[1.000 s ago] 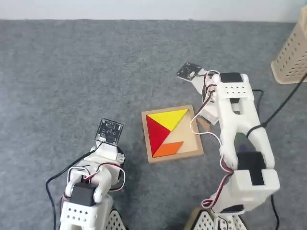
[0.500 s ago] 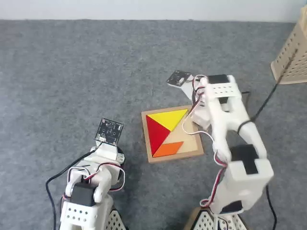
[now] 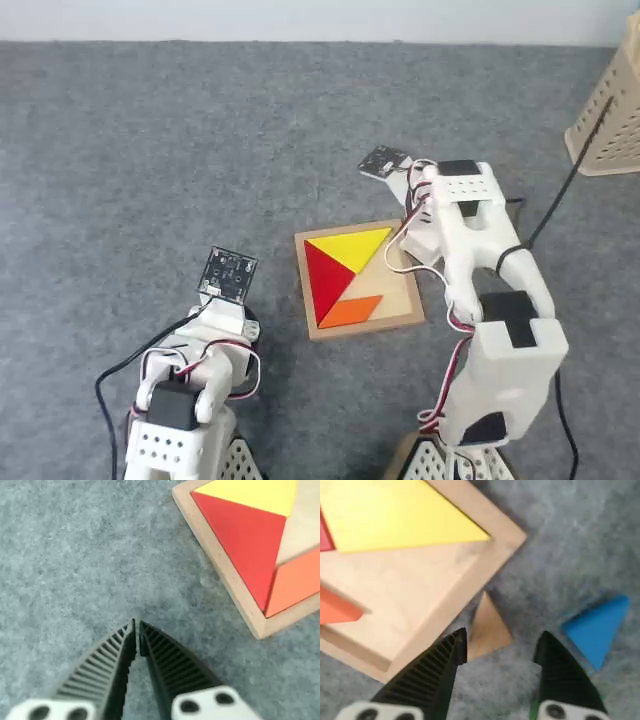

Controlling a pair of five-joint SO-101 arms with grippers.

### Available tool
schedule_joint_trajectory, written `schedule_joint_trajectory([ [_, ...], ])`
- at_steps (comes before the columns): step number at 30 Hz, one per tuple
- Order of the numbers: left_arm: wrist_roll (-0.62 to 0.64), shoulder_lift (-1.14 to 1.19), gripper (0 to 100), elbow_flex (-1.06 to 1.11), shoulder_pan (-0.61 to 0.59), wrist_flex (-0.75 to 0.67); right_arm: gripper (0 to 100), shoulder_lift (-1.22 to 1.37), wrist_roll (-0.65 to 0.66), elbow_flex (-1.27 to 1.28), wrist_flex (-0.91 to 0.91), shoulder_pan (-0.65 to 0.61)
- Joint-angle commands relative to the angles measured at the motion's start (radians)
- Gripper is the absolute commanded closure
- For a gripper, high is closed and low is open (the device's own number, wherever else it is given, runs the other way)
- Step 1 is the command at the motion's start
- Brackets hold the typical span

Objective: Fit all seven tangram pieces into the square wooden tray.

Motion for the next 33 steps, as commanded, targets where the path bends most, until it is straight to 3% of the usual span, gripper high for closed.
schedule_joint_trajectory([
  [1,0.009,-0.020,99,-0.018,-0.006,0.006,84.1,-0.015,-0.046,0.000,-0.021,-0.002],
  [18,0.009,-0.020,99,-0.018,-0.006,0.006,84.6,-0.015,-0.051,0.063,-0.053,-0.002],
  [24,0.009,-0.020,99,-0.018,-0.006,0.006,95.7,-0.027,-0.051,0.055,-0.030,0.025],
  [33,0.009,-0.020,99,-0.018,-0.006,0.006,96.9,-0.099,-0.063,0.061,-0.010,0.101],
])
